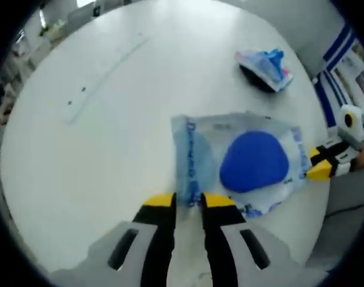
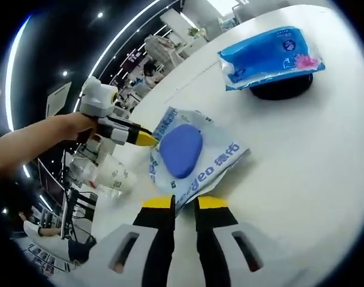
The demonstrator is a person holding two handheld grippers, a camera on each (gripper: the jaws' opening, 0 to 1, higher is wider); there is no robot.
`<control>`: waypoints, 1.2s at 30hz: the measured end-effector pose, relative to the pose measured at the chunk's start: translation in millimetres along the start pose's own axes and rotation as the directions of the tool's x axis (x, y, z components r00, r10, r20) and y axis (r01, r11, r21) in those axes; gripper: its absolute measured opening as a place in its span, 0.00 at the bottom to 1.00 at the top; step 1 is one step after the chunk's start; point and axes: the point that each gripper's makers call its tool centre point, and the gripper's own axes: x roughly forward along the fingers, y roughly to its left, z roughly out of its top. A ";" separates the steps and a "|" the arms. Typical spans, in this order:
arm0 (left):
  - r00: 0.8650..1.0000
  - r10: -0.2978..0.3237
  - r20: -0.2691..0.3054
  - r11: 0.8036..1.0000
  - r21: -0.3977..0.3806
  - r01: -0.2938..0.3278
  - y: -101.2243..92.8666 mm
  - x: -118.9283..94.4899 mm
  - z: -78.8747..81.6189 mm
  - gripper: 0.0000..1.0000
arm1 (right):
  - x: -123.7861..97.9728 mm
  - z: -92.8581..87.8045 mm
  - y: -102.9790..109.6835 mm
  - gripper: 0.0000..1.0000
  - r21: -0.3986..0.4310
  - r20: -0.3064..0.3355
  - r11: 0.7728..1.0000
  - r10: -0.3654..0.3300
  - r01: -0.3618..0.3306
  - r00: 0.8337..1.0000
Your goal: Arrange the tabletop items into an orderly group along one side of the table until the central work area is clear of visible clutter.
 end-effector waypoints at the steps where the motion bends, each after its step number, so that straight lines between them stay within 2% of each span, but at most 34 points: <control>1: 1.000 -0.001 -0.002 1.000 -0.002 0.001 -1.1 0.5 -0.1 0.11 | 0.0 -0.6 0.4 0.08 -0.004 -0.003 1.000 0.003 -0.003 1.000; 7: 0.999 0.021 -0.026 1.000 -0.018 -0.022 -5.0 0.7 -0.2 0.03 | -0.9 1.2 1.7 0.02 -0.014 0.000 1.000 0.005 -0.005 1.000; 15: 0.996 0.059 -0.070 0.997 0.049 -0.055 -5.5 -3.9 -2.1 0.00 | -5.6 15.6 -0.6 0.00 -0.026 0.015 1.000 0.004 -0.003 1.000; 18: 0.995 0.064 -0.074 0.997 0.037 -0.061 -6.6 -7.1 -2.1 0.00 | -6.7 16.8 -1.7 0.00 -0.056 0.003 0.998 0.008 -0.008 1.000; 25: 0.995 0.075 -0.069 0.997 0.023 -0.074 -6.4 -17.7 0.9 0.00 | -10.2 23.6 -7.7 0.00 -0.049 -0.005 0.999 0.007 -0.008 1.000; 36: 0.993 0.095 -0.066 0.996 0.001 -0.095 -19.4 -36.6 2.2 0.00 | -16.8 30.5 -16.1 0.00 -0.040 -0.009 0.999 -0.002 0.002 1.000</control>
